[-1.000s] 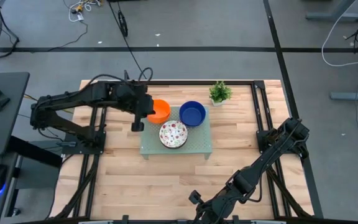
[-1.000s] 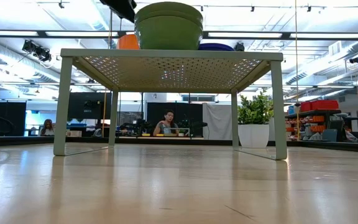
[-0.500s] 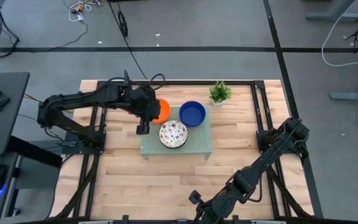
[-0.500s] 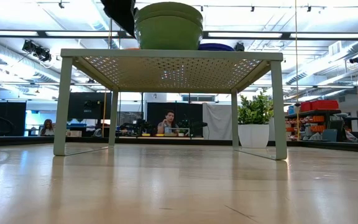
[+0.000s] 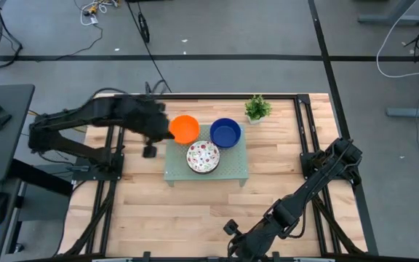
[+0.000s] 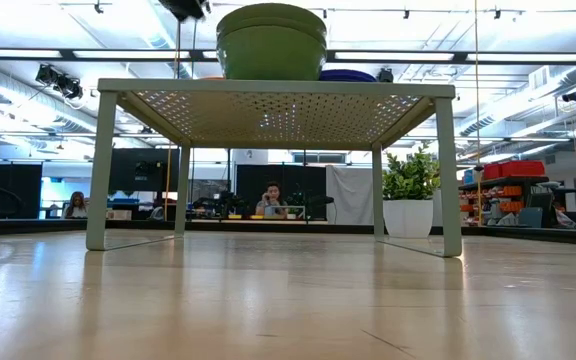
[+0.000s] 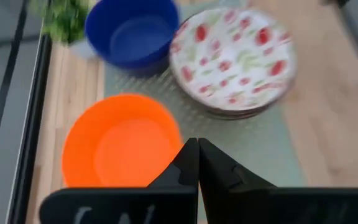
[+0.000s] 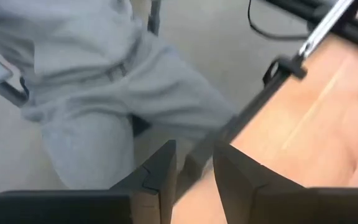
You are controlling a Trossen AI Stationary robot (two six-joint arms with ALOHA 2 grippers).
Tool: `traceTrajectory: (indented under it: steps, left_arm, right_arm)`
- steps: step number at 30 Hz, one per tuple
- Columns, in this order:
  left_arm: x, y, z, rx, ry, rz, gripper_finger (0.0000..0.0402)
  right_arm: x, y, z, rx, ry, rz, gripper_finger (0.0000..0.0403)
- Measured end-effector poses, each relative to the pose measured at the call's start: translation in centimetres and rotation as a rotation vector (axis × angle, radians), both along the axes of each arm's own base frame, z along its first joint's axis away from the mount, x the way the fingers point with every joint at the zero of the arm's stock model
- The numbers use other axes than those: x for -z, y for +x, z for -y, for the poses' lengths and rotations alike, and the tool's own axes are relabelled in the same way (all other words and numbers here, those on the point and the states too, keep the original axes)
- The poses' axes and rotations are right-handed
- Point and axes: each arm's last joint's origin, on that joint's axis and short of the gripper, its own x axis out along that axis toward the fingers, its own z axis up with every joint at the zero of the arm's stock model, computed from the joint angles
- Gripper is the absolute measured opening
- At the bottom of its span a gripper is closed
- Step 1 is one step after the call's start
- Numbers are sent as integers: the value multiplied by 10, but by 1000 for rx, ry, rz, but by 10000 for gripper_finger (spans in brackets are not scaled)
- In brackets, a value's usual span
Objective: Pick & Place Mini bowls
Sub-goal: Return to Home Position
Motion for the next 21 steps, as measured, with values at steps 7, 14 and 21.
traceTrajectory:
  steps: [7,14,21]
  left_arm:
    - [28,-56,16,26,-30,209,3]
    - [81,-97,26,-21,-90,404,4]
    - [112,-114,32,-44,-110,538,4]
  right_arm:
    - [18,-8,15,138,-121,-51,107]
    - [13,-36,74,318,-4,44,107]
    - [0,-85,151,650,230,348,107]
